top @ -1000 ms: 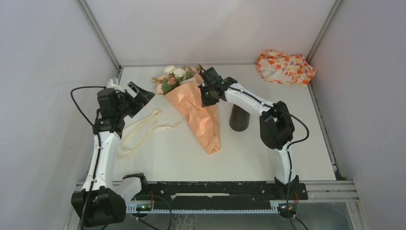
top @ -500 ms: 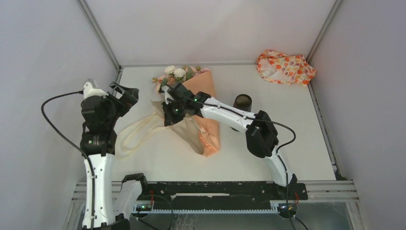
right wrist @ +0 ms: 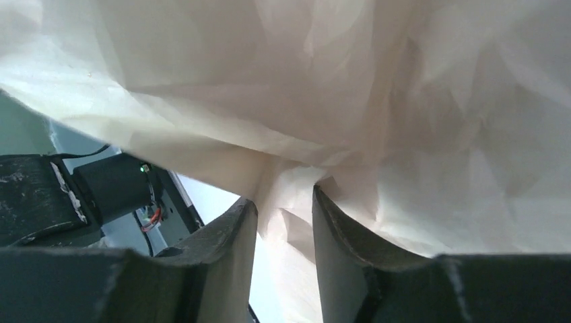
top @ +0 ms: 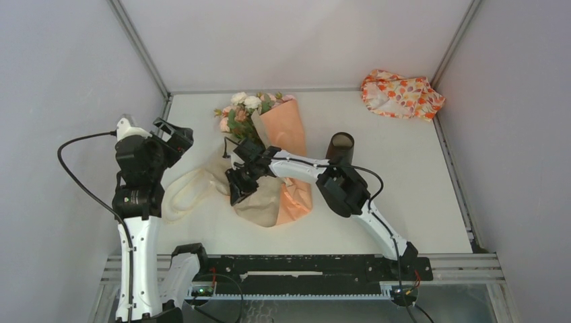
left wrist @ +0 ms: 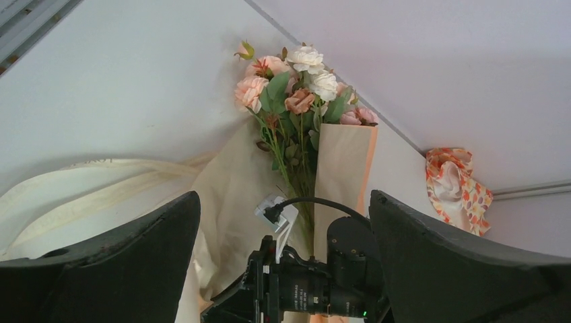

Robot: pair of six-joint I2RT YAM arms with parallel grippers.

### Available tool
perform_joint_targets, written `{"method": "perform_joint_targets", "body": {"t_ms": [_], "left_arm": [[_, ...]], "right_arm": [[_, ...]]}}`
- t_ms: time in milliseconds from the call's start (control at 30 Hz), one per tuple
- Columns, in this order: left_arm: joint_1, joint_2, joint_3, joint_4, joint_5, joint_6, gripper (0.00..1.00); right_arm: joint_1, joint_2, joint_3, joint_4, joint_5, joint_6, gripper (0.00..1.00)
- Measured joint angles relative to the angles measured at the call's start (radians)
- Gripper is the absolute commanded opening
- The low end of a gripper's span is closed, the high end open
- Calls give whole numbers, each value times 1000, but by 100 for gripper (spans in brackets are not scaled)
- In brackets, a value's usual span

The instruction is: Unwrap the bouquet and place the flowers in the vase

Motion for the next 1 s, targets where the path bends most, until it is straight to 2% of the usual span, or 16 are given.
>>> {"method": "perform_joint_targets", "body": {"t_ms": [100,200,400,567,767,1000], "left_arm": [[0,0,0,0,0,0,100],[0,1,0,2,3,0,100],[0,5,0,3,11,0,100],[0,5,-2,9,14,0,100],[0,10,-30,38,56,-2,100],[-32,70,-75,88,126,-2,100]], "right_arm": [[1,-2,-33,41,-13,13,62],[1,-20,-72,61,-14,18,65],[-3,-153,-154,51,63,-5,61],[-30,-344,-269,49,127,-17,57],[-123,-539,-343,21,235,-29,55],[-259,-688,-349,-52,423,-50,55]]}}
